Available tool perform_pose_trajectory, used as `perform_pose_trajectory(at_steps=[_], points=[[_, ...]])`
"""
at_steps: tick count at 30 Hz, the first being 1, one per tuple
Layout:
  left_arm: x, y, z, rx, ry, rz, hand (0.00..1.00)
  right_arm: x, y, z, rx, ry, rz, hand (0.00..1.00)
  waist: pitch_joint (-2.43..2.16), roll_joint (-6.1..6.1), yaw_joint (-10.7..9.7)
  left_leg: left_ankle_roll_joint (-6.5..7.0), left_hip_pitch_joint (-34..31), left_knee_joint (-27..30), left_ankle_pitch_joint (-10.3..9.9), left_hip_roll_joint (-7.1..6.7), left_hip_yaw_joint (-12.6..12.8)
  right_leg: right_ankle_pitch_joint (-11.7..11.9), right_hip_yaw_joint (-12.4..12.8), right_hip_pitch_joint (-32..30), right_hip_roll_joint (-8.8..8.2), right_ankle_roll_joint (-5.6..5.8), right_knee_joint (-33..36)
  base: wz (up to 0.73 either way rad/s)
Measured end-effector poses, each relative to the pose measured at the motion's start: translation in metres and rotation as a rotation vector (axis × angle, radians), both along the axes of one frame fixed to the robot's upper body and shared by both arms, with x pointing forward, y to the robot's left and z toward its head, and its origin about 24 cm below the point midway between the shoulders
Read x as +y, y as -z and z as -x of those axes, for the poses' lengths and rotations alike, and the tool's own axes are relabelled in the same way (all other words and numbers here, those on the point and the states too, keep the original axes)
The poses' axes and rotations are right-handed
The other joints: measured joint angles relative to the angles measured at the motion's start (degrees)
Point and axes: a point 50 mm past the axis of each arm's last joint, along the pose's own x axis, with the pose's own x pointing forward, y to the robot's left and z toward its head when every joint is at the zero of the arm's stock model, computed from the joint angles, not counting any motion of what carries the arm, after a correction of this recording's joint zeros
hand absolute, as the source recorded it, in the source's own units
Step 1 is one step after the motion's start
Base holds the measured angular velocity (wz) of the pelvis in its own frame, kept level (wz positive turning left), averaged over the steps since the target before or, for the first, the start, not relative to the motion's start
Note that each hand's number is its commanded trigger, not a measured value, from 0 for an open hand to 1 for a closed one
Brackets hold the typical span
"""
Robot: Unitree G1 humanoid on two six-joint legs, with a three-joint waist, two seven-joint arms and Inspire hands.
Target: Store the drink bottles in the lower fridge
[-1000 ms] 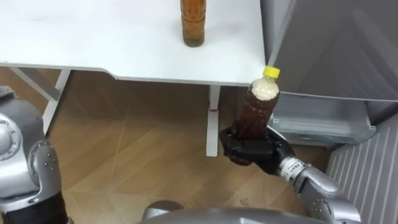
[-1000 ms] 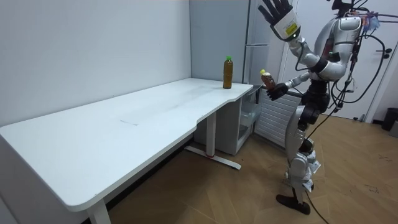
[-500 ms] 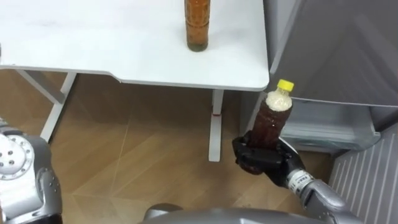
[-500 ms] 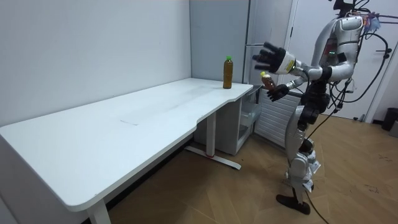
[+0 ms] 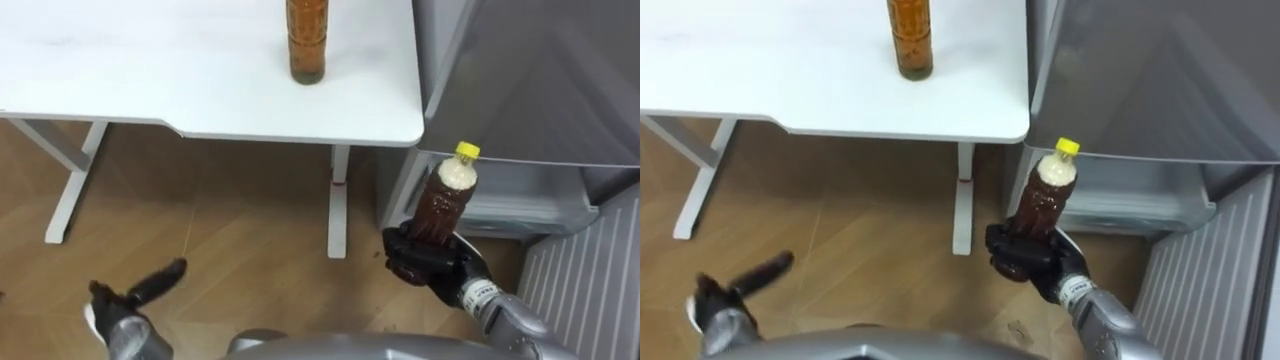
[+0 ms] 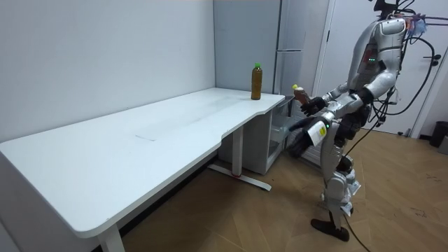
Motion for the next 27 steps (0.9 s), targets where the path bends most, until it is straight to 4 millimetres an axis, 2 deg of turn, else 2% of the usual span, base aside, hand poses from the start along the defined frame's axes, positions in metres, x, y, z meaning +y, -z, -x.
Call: perform_pose_trajectory(at_steps=[2,6,7,11,14,17,21,27], points=[[-0.006,0.01,0.025,0.086,0.007,0.065,0.0,0.0,0.0,-0.002,0.009,-0.002,-0.002,1.0,-0.01,-0.08,-0.14,0.0,0.12,-0.22,0.0,0.06,0.51,0.0,0.5,-0.23,0.04,0.0,0.01,-0.1],[-0.012,0.018,0.048,0.192,0.099,0.139,0.0,0.001,-0.001,-0.005,0.002,0.001,-0.013,1.0,0.23,0.34,-0.32,0.0,-0.07,-0.44,0.0,0.1,0.6,0.0,0.52,-0.47,0.09,0.0,0.04,0.0],[-0.014,0.02,0.05,0.216,0.158,0.153,0.0,0.001,-0.002,-0.007,-0.004,0.005,-0.02,1.0,0.09,0.15,-0.67,0.0,-0.41,-0.33,0.0,0.1,0.45,0.0,0.21,-0.57,0.08,0.0,0.06,0.1],[-0.021,0.022,0.045,0.262,0.408,0.167,0.0,0.002,-0.002,-0.017,-0.006,0.025,-0.015,1.0,0.12,0.55,-1.95,0.0,-1.42,0.26,0.01,0.13,0.4,0.01,0.15,-1.53,0.04,-0.01,0.75,0.03],[-0.023,0.022,0.035,0.276,0.54,0.149,0.0,0.004,-0.002,-0.019,-0.001,0.052,-0.032,1.0,0.13,0.47,-3.7,0.0,-2.15,0.42,0.01,0.05,-0.21,0.01,-0.44,-1.71,-0.03,-0.01,0.76,0.09],[-0.023,0.022,0.028,0.293,0.633,0.132,0.0,0.004,0.0,-0.017,0.017,0.08,-0.041,1.0,0.06,0.59,-4.58,0.0,-2.08,0.46,0.01,0.03,-0.22,0.01,-0.09,-1.74,-0.01,-0.01,0.83,0.0],[-0.021,0.021,0.022,0.303,0.734,0.122,0.0,0.003,0.002,-0.015,0.04,0.153,-0.073,1.0,0.11,0.82,-5.34,0.01,-2.08,0.84,0.01,0.02,-0.08,0.01,-0.03,-1.8,-0.01,-0.01,0.88,0.0],[-0.021,0.021,0.024,0.313,0.75,0.118,0.0,0.0,0.001,-0.018,0.052,0.323,-0.181,1.0,0.13,1.15,-6.29,0.02,-1.89,0.22,0.02,0.06,0.7,0.01,0.79,-2.25,0.03,-0.01,1.06,-0.07]])
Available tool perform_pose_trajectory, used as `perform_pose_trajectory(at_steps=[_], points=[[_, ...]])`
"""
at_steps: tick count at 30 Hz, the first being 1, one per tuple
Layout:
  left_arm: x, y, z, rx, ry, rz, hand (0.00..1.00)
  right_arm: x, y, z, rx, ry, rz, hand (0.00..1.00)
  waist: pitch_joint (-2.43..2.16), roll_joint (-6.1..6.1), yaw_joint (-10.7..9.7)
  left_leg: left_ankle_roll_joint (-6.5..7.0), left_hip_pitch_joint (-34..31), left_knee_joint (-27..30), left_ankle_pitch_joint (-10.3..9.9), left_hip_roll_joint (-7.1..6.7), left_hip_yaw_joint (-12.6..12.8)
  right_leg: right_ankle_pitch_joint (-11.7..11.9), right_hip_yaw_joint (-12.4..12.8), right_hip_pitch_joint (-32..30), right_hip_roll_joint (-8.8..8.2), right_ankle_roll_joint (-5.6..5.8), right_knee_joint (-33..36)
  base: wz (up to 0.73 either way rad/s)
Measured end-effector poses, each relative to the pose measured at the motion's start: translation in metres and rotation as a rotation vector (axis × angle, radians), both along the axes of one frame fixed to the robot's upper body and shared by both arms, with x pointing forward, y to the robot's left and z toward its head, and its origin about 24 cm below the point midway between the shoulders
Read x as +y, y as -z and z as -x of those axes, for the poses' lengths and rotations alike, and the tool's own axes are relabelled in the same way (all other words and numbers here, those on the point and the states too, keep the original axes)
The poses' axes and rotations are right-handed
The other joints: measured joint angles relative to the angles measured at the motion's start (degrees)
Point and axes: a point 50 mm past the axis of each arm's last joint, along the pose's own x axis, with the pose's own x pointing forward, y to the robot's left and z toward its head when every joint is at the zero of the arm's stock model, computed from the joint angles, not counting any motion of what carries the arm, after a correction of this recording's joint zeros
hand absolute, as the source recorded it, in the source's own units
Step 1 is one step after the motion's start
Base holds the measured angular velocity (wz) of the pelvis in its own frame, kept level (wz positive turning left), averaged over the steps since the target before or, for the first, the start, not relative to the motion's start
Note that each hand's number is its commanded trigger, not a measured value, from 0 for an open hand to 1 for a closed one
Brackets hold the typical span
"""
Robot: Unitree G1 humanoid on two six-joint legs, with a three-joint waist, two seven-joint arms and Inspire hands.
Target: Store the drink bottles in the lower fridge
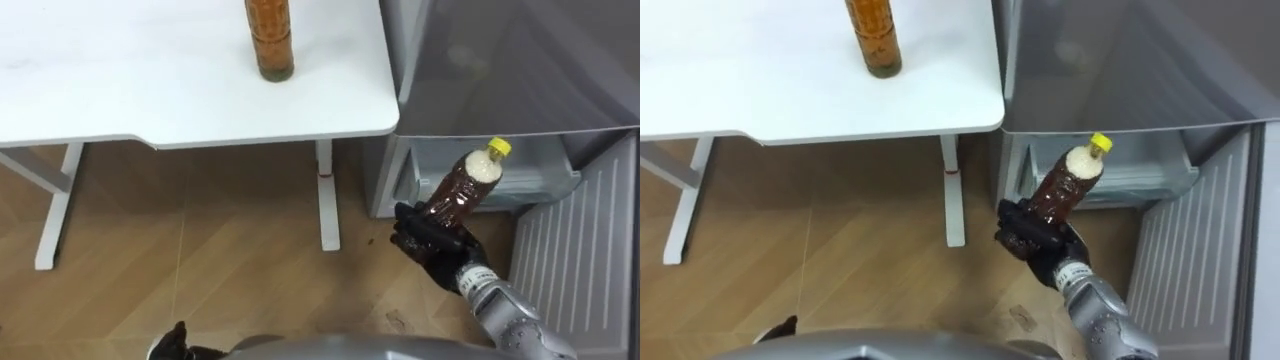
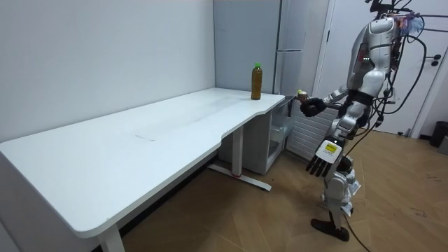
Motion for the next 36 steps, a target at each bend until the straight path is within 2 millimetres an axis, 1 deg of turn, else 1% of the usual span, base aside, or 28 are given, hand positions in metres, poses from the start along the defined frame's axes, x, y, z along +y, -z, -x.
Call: perform_pose_trajectory(at_steps=[3,5,8,11,14,16,18,21,25,28,30,33,34,35,36], points=[[0.001,0.0,0.002,0.007,0.013,-0.005,0.0,-0.003,-0.001,-0.001,0.008,0.083,-0.049,1.0,0.03,-0.04,-0.21,0.0,-0.01,0.07,0.0,0.0,0.01,0.0,-0.03,-0.06,0.0,0.0,0.0,0.0],[0.001,0.0,0.003,0.024,0.043,-0.008,0.0,-0.007,-0.002,-0.002,0.01,0.197,-0.131,1.0,0.02,-0.03,-0.11,0.01,0.06,0.17,0.02,0.0,0.02,0.0,0.18,-0.01,0.0,0.0,-0.03,0.0],[0.002,0.0,0.006,0.057,0.074,-0.01,0.0,-0.012,-0.003,-0.004,0.012,0.31,-0.216,1.0,0.03,-0.01,-0.1,0.01,0.2,0.27,0.02,0.01,0.06,0.0,0.4,0.07,0.02,0.0,-0.1,0.0],[0.003,0.001,0.01,0.096,0.12,-0.016,0.0,-0.013,-0.004,-0.005,0.008,0.393,-0.301,1.0,0.12,-0.12,-0.13,0.02,0.18,0.37,0.02,0.03,0.07,0.0,0.26,0.08,0.03,0.0,-0.12,0.0],[0.001,0.002,0.015,0.145,0.169,-0.019,0.0,-0.013,-0.005,-0.005,0.004,0.441,-0.354,1.0,0.12,-0.12,-0.11,0.01,0.06,0.58,0.01,0.05,0.06,-0.01,0.25,0.07,0.05,0.01,-0.11,0.0],[0.0,0.003,0.019,0.177,0.198,-0.013,0.0,-0.013,-0.005,-0.005,0.005,0.446,-0.36,1.0,0.11,-0.11,-0.11,0.01,0.02,0.65,0.01,0.05,0.04,-0.01,0.26,0.07,0.06,0.01,-0.1,0.0],[-0.001,0.003,0.023,0.206,0.229,-0.01,0.0,-0.013,-0.005,-0.005,0.006,0.447,-0.36,1.0,0.2,-0.28,-0.22,0.01,0.0,0.71,0.01,0.05,0.0,-0.01,0.24,0.09,0.06,0.0,-0.09,0.0],[-0.006,0.005,0.028,0.238,0.248,0.018,0.0,-0.013,-0.004,-0.005,0.008,0.448,-0.359,1.0,0.16,-0.36,-0.28,0.01,-0.05,0.92,0.01,0.05,-0.05,-0.01,0.25,0.17,0.05,0.0,-0.11,0.0],[-0.013,0.006,0.034,0.264,0.259,0.051,0.0,-0.013,-0.004,-0.004,0.016,0.453,-0.357,1.0,-0.04,-0.72,-0.28,0.0,0.03,1.16,0.01,0.05,-0.06,-0.04,0.23,0.4,0.05,0.02,-0.24,0.0],[-0.013,0.006,0.035,0.27,0.256,0.061,0.0,-0.014,-0.003,-0.004,0.018,0.474,-0.375,1.0,-0.26,-0.96,-0.23,0.0,0.32,1.34,0.01,0.04,-0.16,-0.05,0.15,0.46,0.03,0.02,-0.29,0.0],[-0.014,0.006,0.036,0.273,0.255,0.062,0.0,-0.016,-0.003,-0.004,0.024,0.488,-0.373,1.0,-0.22,-1.04,-0.2,0.0,0.8,1.53,0.01,0.01,-0.21,-0.07,0.17,0.73,-0.01,0.03,-0.32,0.0],[-0.014,0.006,0.036,0.277,0.255,0.063,0.0,-0.024,-0.001,-0.004,0.045,0.538,-0.356,1.0,-0.08,-1.34,-0.37,0.0,1.34,1.73,0.01,-0.14,-0.44,-0.33,-0.23,1.58,-0.17,0.13,-0.33,0.08],[-0.014,0.006,0.037,0.278,0.256,0.064,0.0,-0.028,-0.001,-0.004,0.043,0.556,-0.351,1.0,0.03,-1.5,-0.64,0.01,1.29,1.92,0.01,-0.22,-0.66,-0.44,-0.66,1.88,-0.29,0.18,-0.31,0.21],[-0.014,0.006,0.039,0.284,0.254,0.067,0.0,-0.032,-0.001,-0.003,0.04,0.571,-0.348,1.0,0.08,-1.69,-1.39,0.01,1.0,2.19,0.01,-0.35,-0.85,-0.64,-1.38,2.25,-0.49,0.27,-0.31,0.27],[-0.014,0.006,0.041,0.289,0.254,0.072,0.0,-0.033,-0.002,-0.003,0.036,0.577,-0.347,1.0,0.02,-1.72,-1.85,0.01,0.95,2.22,0.01,-0.42,-0.85,-0.77,-1.78,2.38,-0.59,0.32,-0.24,0.3]])
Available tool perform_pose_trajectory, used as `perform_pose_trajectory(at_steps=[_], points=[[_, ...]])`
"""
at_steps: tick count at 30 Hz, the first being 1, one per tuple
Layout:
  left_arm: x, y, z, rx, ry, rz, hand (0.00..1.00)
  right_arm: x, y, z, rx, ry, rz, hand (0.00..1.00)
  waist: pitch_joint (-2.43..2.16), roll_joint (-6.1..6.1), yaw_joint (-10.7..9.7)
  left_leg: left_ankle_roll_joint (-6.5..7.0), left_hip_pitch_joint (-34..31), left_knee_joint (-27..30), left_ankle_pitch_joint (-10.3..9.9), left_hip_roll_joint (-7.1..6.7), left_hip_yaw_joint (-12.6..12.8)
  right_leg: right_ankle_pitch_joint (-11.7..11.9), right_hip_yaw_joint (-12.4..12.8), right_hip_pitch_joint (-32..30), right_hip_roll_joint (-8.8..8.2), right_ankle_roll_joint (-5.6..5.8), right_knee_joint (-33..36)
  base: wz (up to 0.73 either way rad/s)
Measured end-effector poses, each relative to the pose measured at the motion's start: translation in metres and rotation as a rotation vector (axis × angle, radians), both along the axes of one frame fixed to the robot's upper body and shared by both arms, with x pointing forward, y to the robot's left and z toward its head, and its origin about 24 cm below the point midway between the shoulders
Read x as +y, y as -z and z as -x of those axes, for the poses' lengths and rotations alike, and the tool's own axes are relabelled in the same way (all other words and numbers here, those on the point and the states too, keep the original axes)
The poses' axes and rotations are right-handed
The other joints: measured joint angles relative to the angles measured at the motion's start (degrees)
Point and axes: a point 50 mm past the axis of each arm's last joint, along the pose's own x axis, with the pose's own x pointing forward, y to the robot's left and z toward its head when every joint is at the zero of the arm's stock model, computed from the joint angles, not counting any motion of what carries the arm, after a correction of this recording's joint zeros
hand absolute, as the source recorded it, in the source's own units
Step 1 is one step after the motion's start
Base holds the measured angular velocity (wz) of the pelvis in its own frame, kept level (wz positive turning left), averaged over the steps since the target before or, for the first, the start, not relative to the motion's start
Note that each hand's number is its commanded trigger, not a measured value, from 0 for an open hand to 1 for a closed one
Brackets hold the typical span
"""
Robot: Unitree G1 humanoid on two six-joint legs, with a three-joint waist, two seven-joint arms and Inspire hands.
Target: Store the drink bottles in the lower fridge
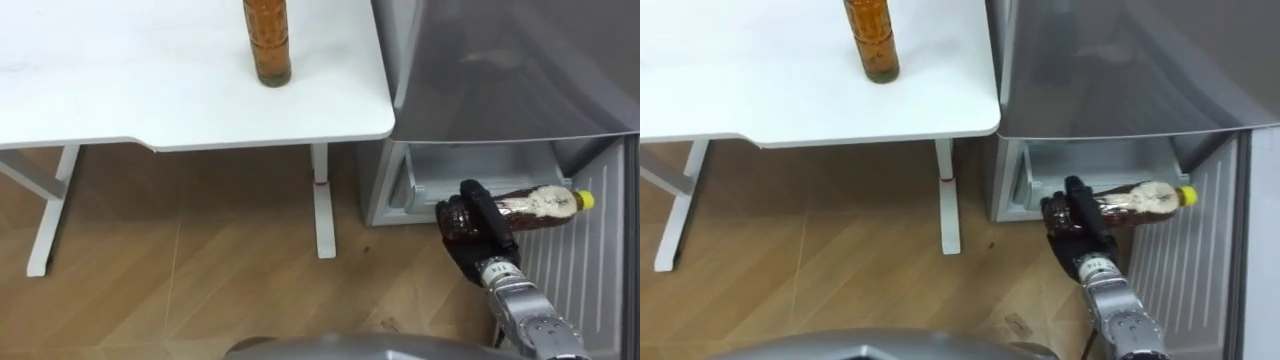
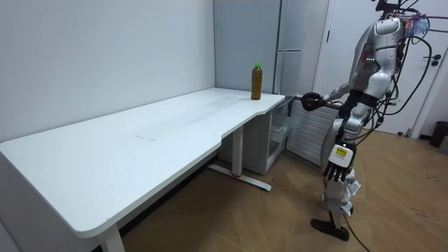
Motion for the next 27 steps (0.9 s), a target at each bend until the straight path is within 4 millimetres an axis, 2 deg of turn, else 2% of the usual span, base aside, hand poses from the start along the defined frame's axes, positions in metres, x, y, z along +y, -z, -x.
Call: perform_pose_trajectory(at_steps=[6,9,10,12,14,15,17,21,23,27], points=[[0.001,-0.001,0.011,0.036,0.002,0.011,0.0,-0.019,0.004,-0.006,0.043,0.096,0.01,1.0,-0.05,-0.24,-1.45,0.0,-0.41,0.78,0.0,-0.09,0.02,-0.69,-1.33,-0.18,-0.36,-0.03,1.23,0.12],[0.003,-0.001,0.006,0.032,0.006,0.019,0.0,-0.026,0.002,-0.012,0.044,0.116,0.02,1.0,-0.08,-0.35,-1.36,0.0,-1.63,1.33,0.0,-0.05,0.03,-1.24,-1.4,-1.63,-0.53,-0.18,2.54,0.02],[0.005,-0.001,0.002,0.026,0.011,0.022,0.0,-0.026,0.0,-0.02,0.034,0.115,0.016,1.0,-0.05,-0.45,-1.41,0.0,-3.17,2.27,0.0,-0.06,0.05,-1.65,-1.41,-3.43,-0.73,-0.32,3.98,0.0],[0.009,-0.002,-0.011,0.003,0.029,0.023,0.0,-0.029,-0.004,-0.037,0.027,0.123,0.011,1.0,0.01,-0.45,-1.28,0.0,-6.08,3.6,0.01,0.03,0.02,-1.74,-1.46,-6.5,-0.88,-0.51,5.91,0.0],[0.018,-0.005,-0.034,-0.042,0.054,0.009,0.0,-0.031,-0.016,-0.067,-0.006,0.112,0.018,1.0,-0.03,-0.29,-1.19,0.02,-11.17,6.15,0.02,0.05,0.0,-2.08,-1.44,-11.83,-1.5,-0.98,9.76,0.0],[0.021,-0.006,-0.041,-0.056,0.06,0.001,0.0,-0.031,-0.019,-0.074,-0.014,0.109,0.019,1.0,0.03,-0.27,-1.11,0.11,-12.27,6.61,0.08,0.07,0.0,-2.09,-1.43,-13.0,-1.57,-1.01,10.44,0.0],[0.031,-0.01,-0.066,-0.101,0.094,-0.029,0.0,-0.031,-0.032,-0.097,-0.052,0.101,0.014,1.0,0.65,-0.67,-0.32,0.31,-16.14,8.09,0.5,0.13,-0.06,-1.99,-1.4,-16.89,-1.77,-1.32,12.17,0.04],[0.03,-0.015,-0.094,-0.164,0.135,-0.028,0.0,-0.037,-0.044,-0.114,-0.073,0.08,0.053,1.0,0.71,-0.38,1.0,0.66,-22.87,11.15,0.7,0.13,-0.06,-1.8,-1.4,-23.34,-2.15,-1.45,14.17,0.04],[0.026,-0.017,-0.107,-0.202,0.158,-0.023,0.0,-0.038,-0.051,-0.123,-0.09,0.076,0.059,1.0,0.78,-0.39,3.05,0.86,-27.58,12.92,0.85,0.11,0.62,-1.86,-0.42,-28.71,-2.53,-1.57,17.24,-0.13],[0.026,-0.018,-0.111,-0.234,0.141,-0.027,0.0,-0.039,-0.063,-0.136,-0.118,0.055,0.083,1.0,0.99,-0.6,3.82,1.05,-34.42,16.13,0.97,-0.8,0.59,-3.18,-0.03,-36.61,-4.2,-1.95,23.14,0.05]])
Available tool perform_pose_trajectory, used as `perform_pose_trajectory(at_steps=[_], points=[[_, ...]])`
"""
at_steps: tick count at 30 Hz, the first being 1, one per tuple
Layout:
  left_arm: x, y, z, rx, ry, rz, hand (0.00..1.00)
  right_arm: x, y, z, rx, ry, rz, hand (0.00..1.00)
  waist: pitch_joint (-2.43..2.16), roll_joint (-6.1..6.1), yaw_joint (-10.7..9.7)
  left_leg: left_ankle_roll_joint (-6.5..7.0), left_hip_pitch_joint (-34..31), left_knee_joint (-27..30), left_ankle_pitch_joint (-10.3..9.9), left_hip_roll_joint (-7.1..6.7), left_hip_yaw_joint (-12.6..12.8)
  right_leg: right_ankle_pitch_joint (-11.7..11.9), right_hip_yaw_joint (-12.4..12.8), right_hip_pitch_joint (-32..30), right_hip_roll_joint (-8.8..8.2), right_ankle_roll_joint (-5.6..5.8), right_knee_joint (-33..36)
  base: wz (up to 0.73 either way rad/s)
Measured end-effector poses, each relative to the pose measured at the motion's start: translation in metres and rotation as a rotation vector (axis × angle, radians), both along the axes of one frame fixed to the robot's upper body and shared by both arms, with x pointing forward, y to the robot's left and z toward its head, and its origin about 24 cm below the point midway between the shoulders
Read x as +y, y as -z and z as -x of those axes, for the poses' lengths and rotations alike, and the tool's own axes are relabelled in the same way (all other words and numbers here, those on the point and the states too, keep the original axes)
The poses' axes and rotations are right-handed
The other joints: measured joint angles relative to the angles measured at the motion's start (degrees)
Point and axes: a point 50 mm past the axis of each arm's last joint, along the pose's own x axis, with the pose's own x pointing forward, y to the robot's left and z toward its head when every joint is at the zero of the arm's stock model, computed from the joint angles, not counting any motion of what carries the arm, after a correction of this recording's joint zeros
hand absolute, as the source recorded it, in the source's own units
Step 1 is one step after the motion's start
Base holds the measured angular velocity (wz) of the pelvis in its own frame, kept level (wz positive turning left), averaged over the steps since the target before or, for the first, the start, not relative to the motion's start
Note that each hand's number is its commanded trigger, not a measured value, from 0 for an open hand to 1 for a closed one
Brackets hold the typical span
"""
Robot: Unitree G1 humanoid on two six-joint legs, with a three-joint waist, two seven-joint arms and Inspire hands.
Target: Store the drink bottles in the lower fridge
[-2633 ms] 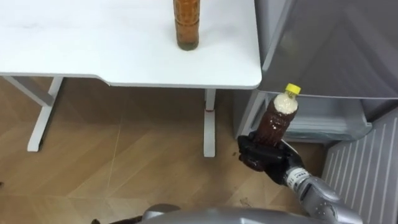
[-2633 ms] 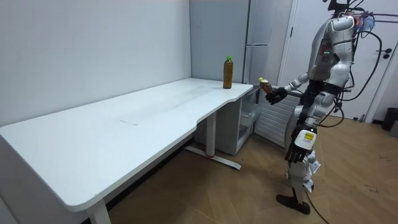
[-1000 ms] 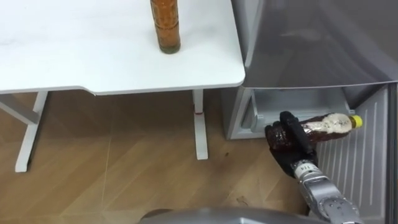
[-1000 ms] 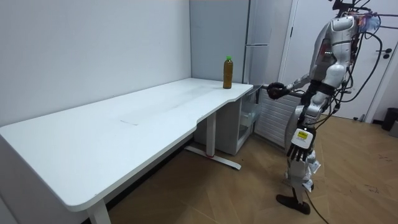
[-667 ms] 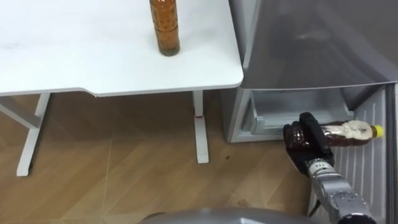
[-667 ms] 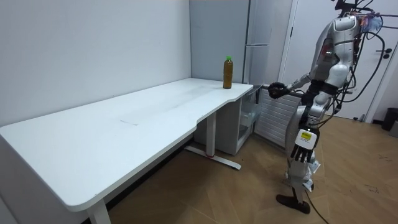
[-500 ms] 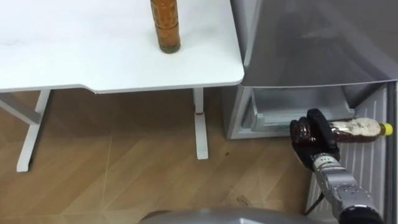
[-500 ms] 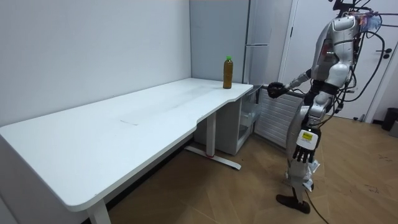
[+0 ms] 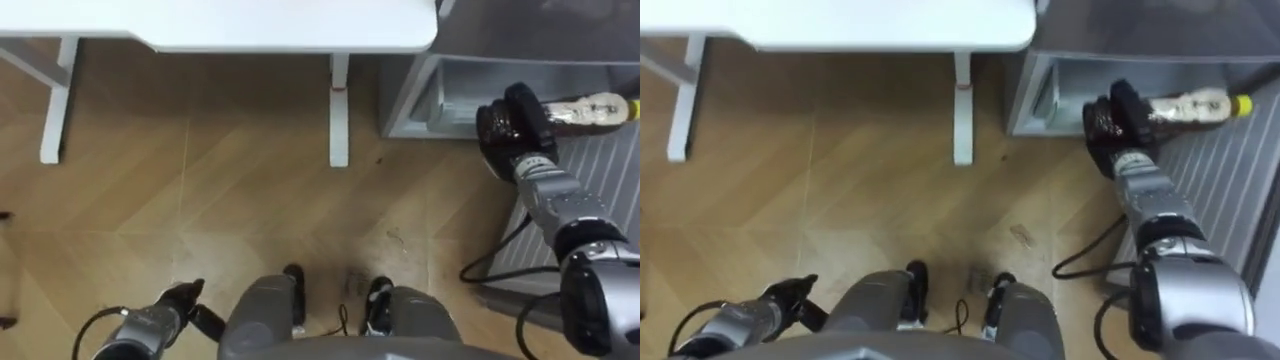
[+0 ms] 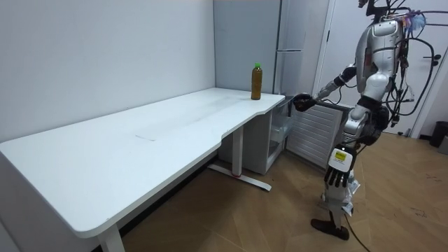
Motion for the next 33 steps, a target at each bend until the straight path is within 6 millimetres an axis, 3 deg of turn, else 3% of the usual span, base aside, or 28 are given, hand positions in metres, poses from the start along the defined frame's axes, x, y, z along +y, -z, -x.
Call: perform_pose_trajectory(at_steps=[3,4,6,14,17,21,26,33], points=[[0.003,-0.001,-0.002,-0.007,-0.005,-0.002,0.0,-0.009,-0.014,-0.012,-0.021,-0.005,0.04,1.0,0.59,-0.56,0.59,0.04,-5.71,2.96,0.01,-1.05,-0.03,-1.76,0.23,-6.42,-1.82,-0.25,5.01,0.18],[0.005,-0.002,-0.003,-0.01,-0.009,-0.007,0.0,-0.012,-0.021,-0.016,-0.033,-0.003,0.052,1.0,1.01,-0.78,0.75,0.05,-7.79,4.03,0.02,-1.15,-0.11,-2.19,0.2,-8.58,-2.14,-0.42,6.41,0.2],[0.009,-0.003,-0.002,-0.002,-0.007,-0.012,0.0,-0.02,-0.035,-0.025,-0.062,-0.002,0.077,1.0,1.24,-0.87,0.99,0.05,-12.66,6.68,0.02,-1.2,-0.11,-2.88,0.11,-13.22,-2.72,-0.76,9.38,0.19],[0.011,-0.005,-0.006,-0.053,-0.072,-0.02,0.0,-0.021,-0.075,-0.055,-0.094,-0.018,0.17,1.0,1.36,-0.58,1.18,0.05,-22.87,12.52,-0.05,-1.03,0.0,-3.86,0.36,-23.25,-3.64,-1.88,15.79,0.07],[0.011,-0.005,-0.007,-0.068,-0.075,-0.04,0.0,-0.026,-0.082,-0.058,-0.073,0.002,0.209,1.0,1.35,-0.53,1.68,0.14,-25.35,13.67,-0.14,-1.08,0.37,-4.32,0.16,-25.92,-4.22,-2.13,17.81,0.11],[0.01,-0.005,-0.007,-0.076,-0.067,-0.061,0.0,-0.034,-0.088,-0.058,-0.019,0.001,0.306,1.0,1.24,0.17,2.89,0.13,-27.27,14.71,-0.17,-0.74,0.49,-4.21,0.18,-27.74,-4.17,-2.46,18.52,-0.01],[0.005,-0.003,-0.007,-0.08,-0.075,-0.057,0.0,-0.04,-0.12,-0.071,-0.036,0.02,0.397,1.0,1.07,1.38,3.41,0.29,-28.63,14.17,0.08,-1.14,1.09,-4.0,1.14,-29.79,-4.53,-2.4,19.12,-0.01],[0.003,-0.002,-0.003,-0.077,-0.104,-0.031,0.0,-0.04,-0.153,-0.085,-0.073,0.065,0.404,1.0,1.05,1.35,3.49,0.32,-28.02,13.61,0.1,-1.13,1.91,-3.94,2.03,-29.96,-4.41,-2.32,18.87,-0.02]])
